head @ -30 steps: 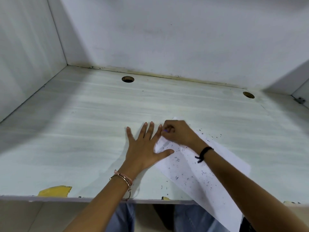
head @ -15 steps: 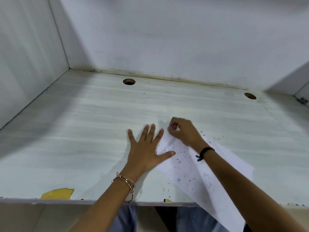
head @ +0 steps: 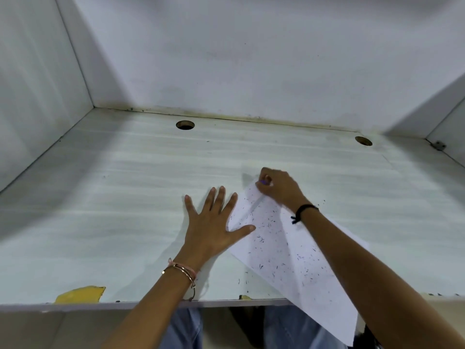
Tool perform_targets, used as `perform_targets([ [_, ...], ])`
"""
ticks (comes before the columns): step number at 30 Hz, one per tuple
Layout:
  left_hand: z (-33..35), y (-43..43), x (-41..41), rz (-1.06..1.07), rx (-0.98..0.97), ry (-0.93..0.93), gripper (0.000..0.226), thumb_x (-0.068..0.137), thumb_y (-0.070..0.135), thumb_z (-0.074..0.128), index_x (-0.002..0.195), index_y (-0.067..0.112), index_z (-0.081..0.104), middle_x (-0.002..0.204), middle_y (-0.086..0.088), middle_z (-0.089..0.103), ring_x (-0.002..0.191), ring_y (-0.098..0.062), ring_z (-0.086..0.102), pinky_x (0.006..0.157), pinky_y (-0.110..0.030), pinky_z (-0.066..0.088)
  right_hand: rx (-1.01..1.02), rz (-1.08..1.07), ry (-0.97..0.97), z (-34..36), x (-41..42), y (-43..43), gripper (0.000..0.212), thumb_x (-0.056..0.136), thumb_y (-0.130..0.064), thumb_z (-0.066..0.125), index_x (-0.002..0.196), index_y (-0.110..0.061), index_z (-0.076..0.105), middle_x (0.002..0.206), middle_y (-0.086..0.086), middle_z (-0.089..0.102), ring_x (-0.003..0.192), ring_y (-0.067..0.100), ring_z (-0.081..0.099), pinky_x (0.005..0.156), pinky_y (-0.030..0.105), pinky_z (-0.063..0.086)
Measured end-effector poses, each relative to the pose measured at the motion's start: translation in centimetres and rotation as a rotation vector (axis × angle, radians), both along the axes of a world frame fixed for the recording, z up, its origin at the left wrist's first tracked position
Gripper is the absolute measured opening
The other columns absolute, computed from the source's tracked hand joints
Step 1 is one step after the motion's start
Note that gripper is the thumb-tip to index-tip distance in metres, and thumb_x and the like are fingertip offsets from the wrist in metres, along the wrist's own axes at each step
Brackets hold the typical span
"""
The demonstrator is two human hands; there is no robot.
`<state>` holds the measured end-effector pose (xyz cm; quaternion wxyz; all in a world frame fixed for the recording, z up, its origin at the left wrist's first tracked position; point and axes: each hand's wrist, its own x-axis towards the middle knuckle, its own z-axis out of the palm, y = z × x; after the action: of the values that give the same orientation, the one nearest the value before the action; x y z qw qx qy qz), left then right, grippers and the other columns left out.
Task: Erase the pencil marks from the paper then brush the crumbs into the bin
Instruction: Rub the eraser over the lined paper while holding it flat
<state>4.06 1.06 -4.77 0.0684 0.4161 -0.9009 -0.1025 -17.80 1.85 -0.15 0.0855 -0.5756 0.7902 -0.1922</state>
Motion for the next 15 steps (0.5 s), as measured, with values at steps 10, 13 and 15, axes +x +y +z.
perform_targets([
  [10,-0.1,-0.1,-0.1,0.001,-0.005,0.001,0.093,0.076,0.090,0.014,0.152,0.040,-0.008,0.161,0.005,-0.017,0.147,-0.012,-0.021,0.107,-0.067,-0.018,-0.043,0.292,-0.081,-0.7,4.7,2.4,0.016,0.086,-0.024,0.058,0.075,-0.023,0.046,0.073,-0.009,0.053,0.067,0.005,0.046,0.061,0.023,0.037],
  [13,0.1,0.0,0.1,-0.005,0.010,-0.010,0.094,0.077,0.090,0.013,0.153,0.039,-0.008,0.161,0.005,-0.019,0.146,-0.011,-0.023,0.107,-0.067,-0.018,-0.048,0.016,-0.001,-0.4,0.7,0.3,0.014,0.087,-0.029,0.057,0.079,-0.020,0.049,0.077,0.000,0.056,0.070,0.017,0.051,0.060,0.028,0.037],
  [15,0.3,0.0,0.1,-0.005,0.006,-0.003,0.094,0.077,0.090,0.014,0.153,0.038,-0.007,0.161,0.005,-0.019,0.146,-0.011,-0.023,0.107,-0.067,-0.018,0.020,-0.104,-0.008,0.3,-1.4,-0.8,0.014,0.089,-0.028,0.056,0.083,-0.016,0.051,0.079,0.003,0.057,0.069,0.021,0.051,0.055,0.026,0.035],
])
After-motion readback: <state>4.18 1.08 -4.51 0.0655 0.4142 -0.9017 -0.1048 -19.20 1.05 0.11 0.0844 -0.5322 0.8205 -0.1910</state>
